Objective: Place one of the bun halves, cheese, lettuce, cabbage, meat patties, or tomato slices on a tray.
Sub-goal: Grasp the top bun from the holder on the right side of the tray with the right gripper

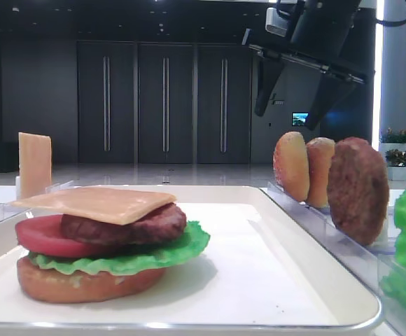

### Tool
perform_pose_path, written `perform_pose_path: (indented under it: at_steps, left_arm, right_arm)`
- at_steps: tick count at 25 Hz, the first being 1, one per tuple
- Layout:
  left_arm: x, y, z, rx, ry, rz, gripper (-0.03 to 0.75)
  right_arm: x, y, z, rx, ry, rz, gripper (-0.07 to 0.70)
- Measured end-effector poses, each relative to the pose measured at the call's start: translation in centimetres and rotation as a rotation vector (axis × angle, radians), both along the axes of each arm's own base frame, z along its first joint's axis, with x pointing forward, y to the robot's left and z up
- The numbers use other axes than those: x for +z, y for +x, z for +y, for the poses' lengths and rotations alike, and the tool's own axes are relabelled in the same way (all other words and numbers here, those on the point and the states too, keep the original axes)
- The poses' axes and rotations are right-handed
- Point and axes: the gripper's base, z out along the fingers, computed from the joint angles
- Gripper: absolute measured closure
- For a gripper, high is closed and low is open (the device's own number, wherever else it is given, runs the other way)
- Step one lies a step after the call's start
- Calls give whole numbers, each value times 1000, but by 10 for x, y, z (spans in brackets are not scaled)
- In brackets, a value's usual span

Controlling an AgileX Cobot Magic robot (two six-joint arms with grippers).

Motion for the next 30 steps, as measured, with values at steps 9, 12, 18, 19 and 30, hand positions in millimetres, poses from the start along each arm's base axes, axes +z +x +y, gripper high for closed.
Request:
perform_pose_path:
  at_steps: [9,12,18,19,30]
  left_arm:
    - [0,0,0,0,0,0,199]
    - [0,0,0,0,0,0,199]
    - [0,0,0,3,5,0,199]
    - [0,0,0,3,5,0,199]
    - [0,0,0,3,5,0,199]
  right_arm:
    - [-16,7,2,2,-8,2,131]
    - [-23,9,2,8,-18,15,131]
    - [-24,11,2,10,-20,-4,134]
    - [-24,12,2,11,-23,-8,136]
    - [-25,13,0,18,-43,-21,142]
